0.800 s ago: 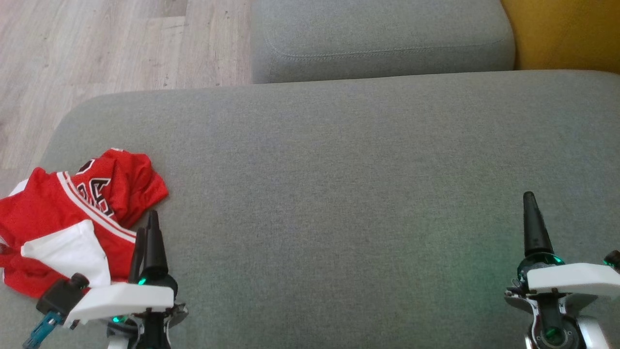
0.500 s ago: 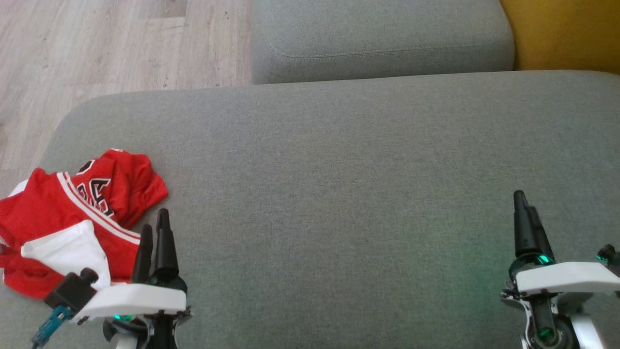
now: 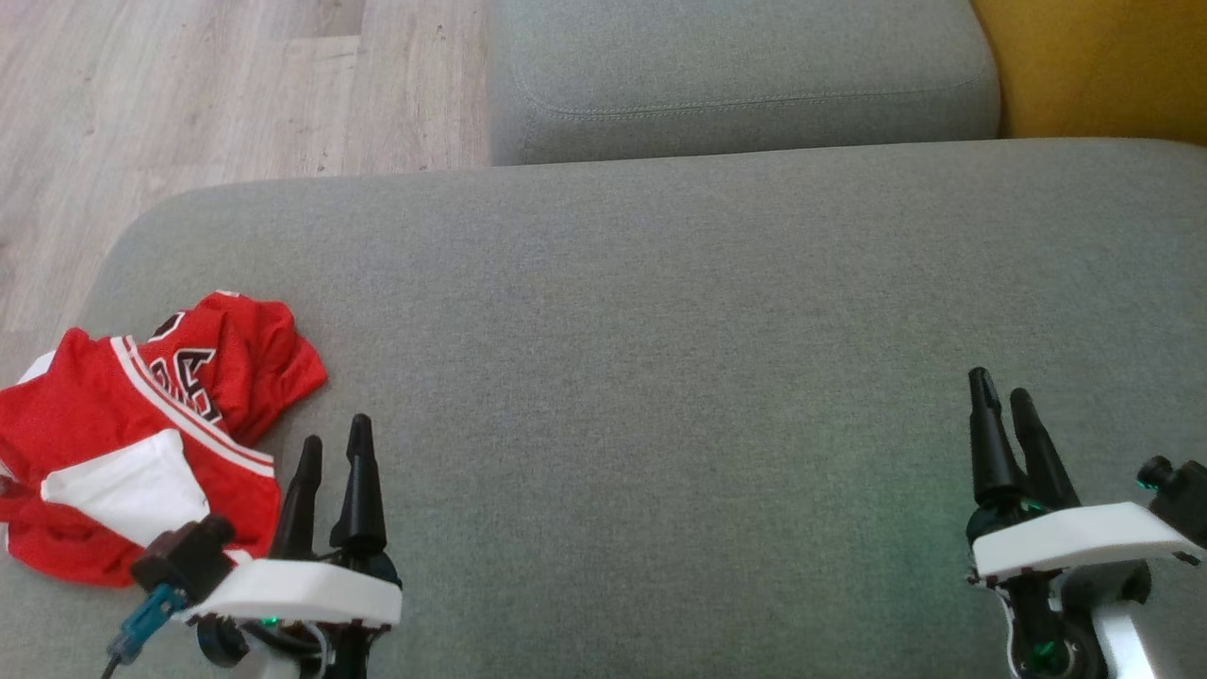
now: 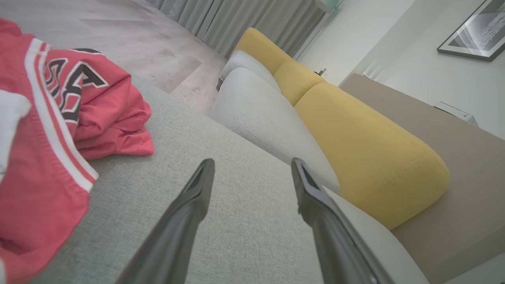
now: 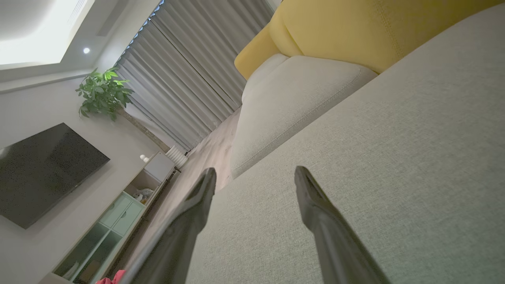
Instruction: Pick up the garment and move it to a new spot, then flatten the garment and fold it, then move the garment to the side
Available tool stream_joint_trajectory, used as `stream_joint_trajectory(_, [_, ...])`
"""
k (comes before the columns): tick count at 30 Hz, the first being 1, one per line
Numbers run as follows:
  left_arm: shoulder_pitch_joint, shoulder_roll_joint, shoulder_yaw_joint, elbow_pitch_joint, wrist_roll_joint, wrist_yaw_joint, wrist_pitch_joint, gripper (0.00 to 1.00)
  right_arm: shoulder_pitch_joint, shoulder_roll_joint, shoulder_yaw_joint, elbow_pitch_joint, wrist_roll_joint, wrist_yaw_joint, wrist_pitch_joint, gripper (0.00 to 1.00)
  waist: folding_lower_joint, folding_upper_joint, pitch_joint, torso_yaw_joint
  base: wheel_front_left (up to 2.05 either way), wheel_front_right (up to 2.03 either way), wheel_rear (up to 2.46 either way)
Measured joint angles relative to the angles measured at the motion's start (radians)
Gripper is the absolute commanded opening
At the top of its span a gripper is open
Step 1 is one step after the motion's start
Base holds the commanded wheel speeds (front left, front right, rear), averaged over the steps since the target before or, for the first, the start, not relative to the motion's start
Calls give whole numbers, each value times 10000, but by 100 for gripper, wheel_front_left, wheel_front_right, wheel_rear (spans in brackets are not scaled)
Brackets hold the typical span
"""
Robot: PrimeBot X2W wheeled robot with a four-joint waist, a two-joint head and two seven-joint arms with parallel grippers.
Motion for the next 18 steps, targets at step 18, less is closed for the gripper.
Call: stream_joint_trajectory(18, [-192,288,-746,278,2303,337,-554,100,227,-75,433,-151,-2311,0,-276,100,0,0,-21,-23,0,0,0])
